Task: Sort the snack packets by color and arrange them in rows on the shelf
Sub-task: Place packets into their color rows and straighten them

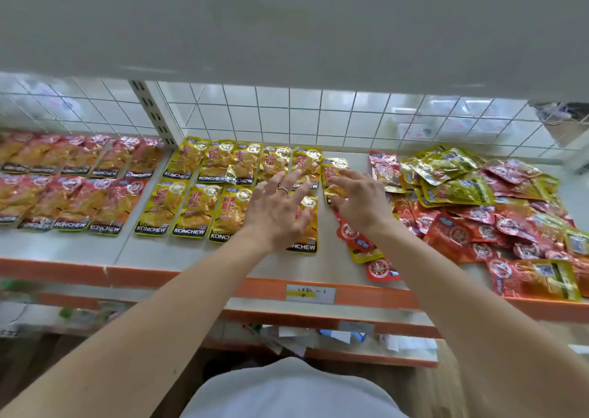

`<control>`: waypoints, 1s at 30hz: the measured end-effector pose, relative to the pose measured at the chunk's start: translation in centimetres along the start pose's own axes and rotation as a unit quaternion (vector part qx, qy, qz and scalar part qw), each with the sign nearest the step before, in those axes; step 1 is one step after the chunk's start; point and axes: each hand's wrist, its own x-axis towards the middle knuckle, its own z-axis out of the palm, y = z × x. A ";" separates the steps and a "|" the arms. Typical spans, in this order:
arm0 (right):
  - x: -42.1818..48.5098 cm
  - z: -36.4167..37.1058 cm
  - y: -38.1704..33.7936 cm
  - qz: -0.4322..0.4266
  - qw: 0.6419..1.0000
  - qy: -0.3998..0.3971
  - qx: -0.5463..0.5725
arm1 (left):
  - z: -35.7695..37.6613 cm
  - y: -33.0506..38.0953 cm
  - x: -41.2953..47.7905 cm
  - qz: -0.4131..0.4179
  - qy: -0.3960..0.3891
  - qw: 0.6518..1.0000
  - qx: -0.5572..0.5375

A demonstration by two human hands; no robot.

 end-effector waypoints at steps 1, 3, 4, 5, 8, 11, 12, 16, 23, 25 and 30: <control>0.0 0.1 0.0 -0.003 1.000 -0.020 -0.009 | 0.1 0.2 0.4 -0.003 -0.009 1.000 0.005; 0.2 0.4 0.2 -0.002 0.998 -0.045 -0.035 | 0.2 0.3 1.1 -0.007 -0.034 0.999 0.015; 0.4 0.5 0.3 -0.006 0.997 -0.054 -0.056 | 0.3 0.3 1.4 -0.010 -0.051 0.998 0.020; 0.7 0.5 0.3 -0.012 0.995 -0.063 -0.075 | 0.4 0.3 1.6 -0.014 -0.066 0.997 0.024; 1.6 0.5 0.3 -0.008 0.992 -0.084 -0.095 | 0.6 0.2 1.9 -0.022 -0.085 0.996 0.023; 2.3 0.6 0.1 0.011 0.992 -0.086 -0.091 | 0.7 0.3 2.1 -0.026 -0.080 0.996 0.019; 2.5 0.7 0.0 0.016 0.992 -0.086 -0.088 | 0.8 0.4 2.1 -0.027 -0.078 0.996 0.017; 3.0 0.9 -0.3 0.021 0.992 -0.089 -0.092 | 0.9 0.5 2.2 -0.031 -0.075 0.997 0.010; 1.0 0.6 -0.3 0.004 0.998 -0.043 -0.055 | 1.3 1.3 -0.2 -0.009 0.051 0.998 -0.026; -0.2 0.9 -0.1 -0.007 0.997 -0.048 -0.055 | 2.0 1.5 -1.7 0.014 0.082 0.996 -0.021; -0.9 1.4 -0.2 0.007 0.996 -0.064 -0.055 | 3.3 1.6 -2.9 0.013 0.091 0.995 -0.028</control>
